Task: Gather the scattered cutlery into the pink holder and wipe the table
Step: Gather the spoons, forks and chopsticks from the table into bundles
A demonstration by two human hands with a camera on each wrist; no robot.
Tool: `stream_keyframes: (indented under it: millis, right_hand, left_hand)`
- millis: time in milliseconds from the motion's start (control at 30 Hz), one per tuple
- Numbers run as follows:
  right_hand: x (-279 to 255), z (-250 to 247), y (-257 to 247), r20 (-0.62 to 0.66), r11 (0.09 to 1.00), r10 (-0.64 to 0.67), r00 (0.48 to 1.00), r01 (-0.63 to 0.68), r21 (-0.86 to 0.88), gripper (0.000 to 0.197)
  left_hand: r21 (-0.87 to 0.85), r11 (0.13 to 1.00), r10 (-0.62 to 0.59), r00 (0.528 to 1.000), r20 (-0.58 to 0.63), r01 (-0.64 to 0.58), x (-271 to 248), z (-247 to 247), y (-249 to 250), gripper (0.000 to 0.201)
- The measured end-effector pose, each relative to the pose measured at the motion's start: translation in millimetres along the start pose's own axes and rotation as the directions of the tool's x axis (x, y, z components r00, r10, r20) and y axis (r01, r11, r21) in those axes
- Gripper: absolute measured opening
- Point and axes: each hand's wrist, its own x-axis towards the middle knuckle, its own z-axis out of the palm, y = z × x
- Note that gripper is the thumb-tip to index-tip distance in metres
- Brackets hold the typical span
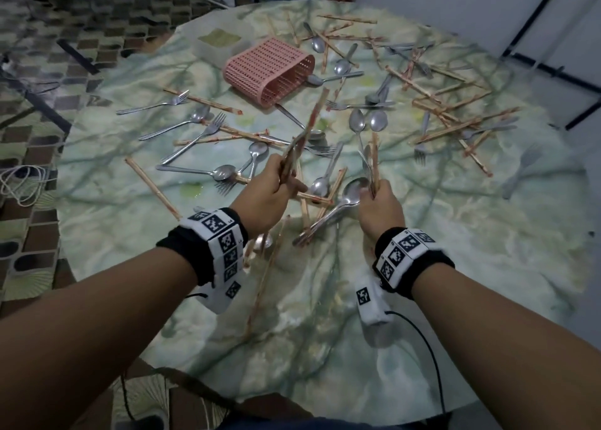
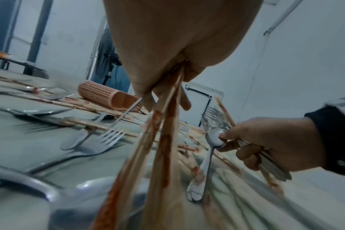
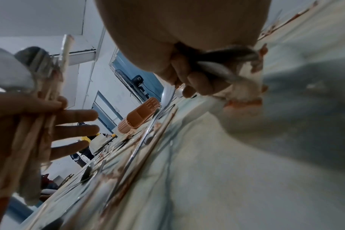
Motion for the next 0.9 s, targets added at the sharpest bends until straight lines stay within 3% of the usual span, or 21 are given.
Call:
stream_keyframes:
  millis: [100,200,300,433,567,767,900]
  right_hand:
    - [1,-5,1,-0.028,0.998,0.000,1.000,0.002,0.057,0.022]
    - [1,-10,1,-0.056,0.991,-0.038,0.998,0.045,0.123,0.020]
    - [0,-13,-1,-0.065,0.981,-0.066,0.996,0.076,0.179,0.017]
    - [-1,-20,-10,-0.074,0.968,-0.080,0.994,0.095,0.231,0.017]
    - [2,-28,-8,-0.101,0.945,-0.036,0.994,0.067,0.320,0.017]
    - [3,-50,8,-0.145,0.926,0.017,0.989,0.039,0.375,0.023]
    - [9,-55,16,-0.095,0.981,-0.002,0.995,0.021,0.191,0.027]
  left_hand:
    - [-0.142,0.990,-0.010,0.992,-0.123,-0.008,2,2,2,0.008]
    - [-0.069,0.996,0.043,0.977,-0.209,-0.059,6,6,6,0.006]
    - [0.056,0.997,0.066,0.989,-0.130,-0.059,9,16,12,0.016]
    - [0.230,0.973,-0.042,0.999,0.035,0.033,17,44,12,0.040]
    - [0.280,0.960,-0.048,0.995,0.092,0.020,28,61,17,0.020]
    - [0.198,0.980,-0.051,0.994,0.101,0.030,37,57,16,0.016]
    - [0.201,0.974,-0.116,0.992,0.048,0.105,40,47,11,0.009]
